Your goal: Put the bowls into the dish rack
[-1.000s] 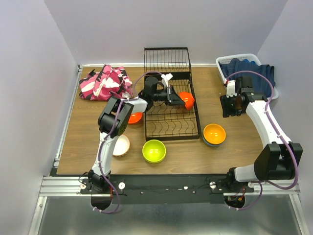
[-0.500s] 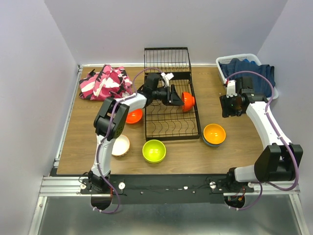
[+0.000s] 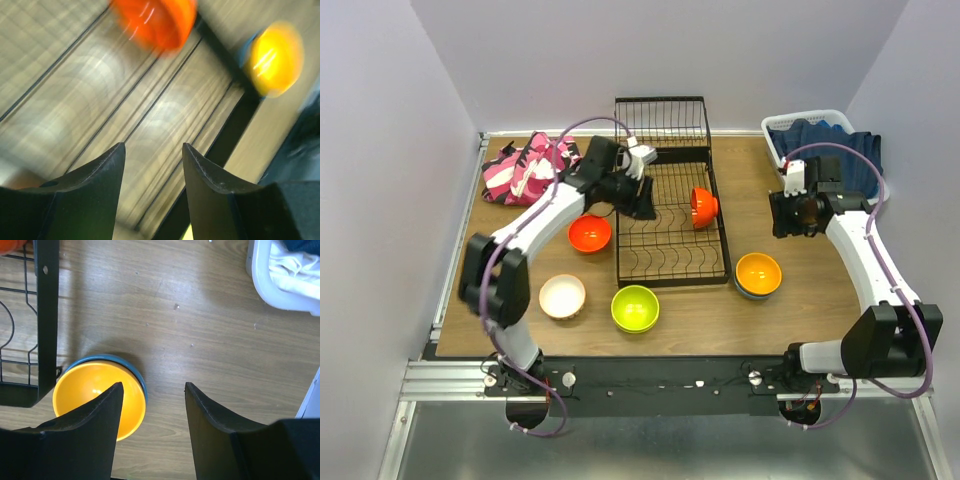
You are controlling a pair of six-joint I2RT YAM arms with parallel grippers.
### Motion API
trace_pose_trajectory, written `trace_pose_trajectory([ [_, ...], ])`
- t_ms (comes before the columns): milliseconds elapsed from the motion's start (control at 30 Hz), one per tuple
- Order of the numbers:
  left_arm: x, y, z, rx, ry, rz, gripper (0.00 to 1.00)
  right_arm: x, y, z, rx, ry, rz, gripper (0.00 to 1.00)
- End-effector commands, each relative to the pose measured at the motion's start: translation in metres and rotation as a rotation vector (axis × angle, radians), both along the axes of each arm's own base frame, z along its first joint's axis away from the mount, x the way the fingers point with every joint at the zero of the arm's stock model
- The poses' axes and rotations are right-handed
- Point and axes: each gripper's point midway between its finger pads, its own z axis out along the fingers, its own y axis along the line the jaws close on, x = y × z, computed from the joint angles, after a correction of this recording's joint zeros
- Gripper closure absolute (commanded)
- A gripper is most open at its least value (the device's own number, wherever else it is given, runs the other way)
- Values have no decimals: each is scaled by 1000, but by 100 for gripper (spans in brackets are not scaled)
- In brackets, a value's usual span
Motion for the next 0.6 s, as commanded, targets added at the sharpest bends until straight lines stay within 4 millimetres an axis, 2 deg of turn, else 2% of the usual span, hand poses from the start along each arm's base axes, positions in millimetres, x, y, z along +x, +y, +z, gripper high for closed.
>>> trace_pose_trajectory([
  [0,-48,109,-32,430,-131,-119,42,17,4,13,12,-76,56,39],
  [67,-53,132,-37,528,-157,-123,42,24,6,16,13,-94,75,39],
  [100,-60,141,-46,577,-156,-173,43,31,7,24,16,-126,88,39],
  [167,-62,152,-52,633,-163,-191,44,40,9,31,24,-146,90,39],
  [233,-63,154,-58,645,-170,-208,46,51,13,43,41,-179,97,39],
  [333,-62,156,-68,662,-158,-223,49,55,17,52,65,-193,100,38],
  [567,-43,160,-88,720,-155,-203,52,49,22,56,100,-202,96,39],
])
